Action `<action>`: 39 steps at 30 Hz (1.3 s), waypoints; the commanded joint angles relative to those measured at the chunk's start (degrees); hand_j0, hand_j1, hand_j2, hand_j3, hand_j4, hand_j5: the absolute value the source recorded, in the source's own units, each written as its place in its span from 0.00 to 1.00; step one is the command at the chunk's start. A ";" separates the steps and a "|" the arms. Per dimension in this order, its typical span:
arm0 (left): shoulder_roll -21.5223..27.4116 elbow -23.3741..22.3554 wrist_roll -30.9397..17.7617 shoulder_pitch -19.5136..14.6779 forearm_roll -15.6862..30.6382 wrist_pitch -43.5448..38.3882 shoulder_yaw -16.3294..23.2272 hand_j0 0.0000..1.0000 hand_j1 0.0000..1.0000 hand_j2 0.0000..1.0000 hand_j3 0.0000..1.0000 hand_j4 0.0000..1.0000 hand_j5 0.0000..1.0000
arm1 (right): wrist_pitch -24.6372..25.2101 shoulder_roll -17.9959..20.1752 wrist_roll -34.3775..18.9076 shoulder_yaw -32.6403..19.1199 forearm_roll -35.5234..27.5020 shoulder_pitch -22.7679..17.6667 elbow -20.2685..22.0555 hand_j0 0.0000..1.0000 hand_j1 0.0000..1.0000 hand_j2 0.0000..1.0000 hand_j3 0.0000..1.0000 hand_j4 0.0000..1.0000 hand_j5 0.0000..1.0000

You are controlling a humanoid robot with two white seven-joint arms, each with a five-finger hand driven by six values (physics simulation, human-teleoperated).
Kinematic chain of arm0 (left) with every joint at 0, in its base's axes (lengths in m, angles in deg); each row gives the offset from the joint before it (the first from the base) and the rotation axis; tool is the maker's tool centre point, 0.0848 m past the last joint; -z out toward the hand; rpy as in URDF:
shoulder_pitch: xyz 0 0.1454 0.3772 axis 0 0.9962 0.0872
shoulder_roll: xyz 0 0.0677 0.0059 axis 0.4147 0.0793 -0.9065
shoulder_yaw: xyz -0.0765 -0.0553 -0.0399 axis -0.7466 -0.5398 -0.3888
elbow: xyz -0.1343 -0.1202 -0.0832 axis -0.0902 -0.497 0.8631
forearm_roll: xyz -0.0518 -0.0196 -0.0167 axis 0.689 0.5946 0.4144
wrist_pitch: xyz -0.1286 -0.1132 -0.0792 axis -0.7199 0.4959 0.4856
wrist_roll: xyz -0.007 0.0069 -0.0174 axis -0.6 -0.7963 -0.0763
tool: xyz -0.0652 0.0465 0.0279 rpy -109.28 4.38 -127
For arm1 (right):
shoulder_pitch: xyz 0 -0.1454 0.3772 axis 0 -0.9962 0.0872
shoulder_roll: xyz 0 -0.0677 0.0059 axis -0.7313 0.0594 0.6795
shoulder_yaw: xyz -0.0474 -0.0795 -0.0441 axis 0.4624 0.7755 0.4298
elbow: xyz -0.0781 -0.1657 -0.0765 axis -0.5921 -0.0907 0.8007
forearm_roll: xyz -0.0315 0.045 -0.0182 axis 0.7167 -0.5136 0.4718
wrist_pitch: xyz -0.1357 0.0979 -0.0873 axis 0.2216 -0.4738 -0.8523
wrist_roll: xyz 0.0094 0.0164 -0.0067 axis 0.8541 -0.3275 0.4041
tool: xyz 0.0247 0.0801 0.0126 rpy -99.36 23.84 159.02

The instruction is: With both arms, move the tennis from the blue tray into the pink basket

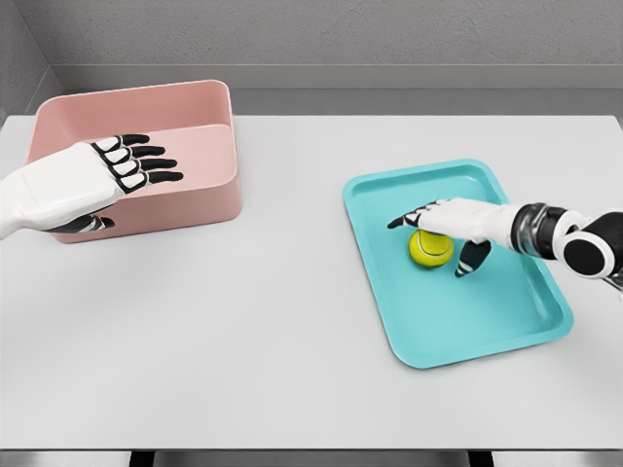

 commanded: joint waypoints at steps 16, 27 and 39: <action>0.07 0.09 -1.99 0.00 0.33 -0.03 -0.02 1.00 1.00 1.00 1.00 1.00 1.00 | 0.21 0.34 0.02 0.27 0.16 -0.09 -0.36 0.59 0.59 0.59 0.59 0.59 0.59; -0.02 0.09 -1.99 0.00 0.33 -0.03 -0.02 1.00 1.00 1.00 1.00 1.00 1.00 | 0.21 0.34 -0.07 -0.61 0.34 0.79 -0.19 0.57 0.57 0.57 0.57 0.57 0.57; -0.02 0.09 -1.99 0.00 0.33 -0.03 -0.02 1.00 1.00 1.00 1.00 1.00 1.00 | 0.03 -1.07 0.02 -0.96 0.34 4.48 1.39 0.55 0.55 0.55 0.55 0.55 0.55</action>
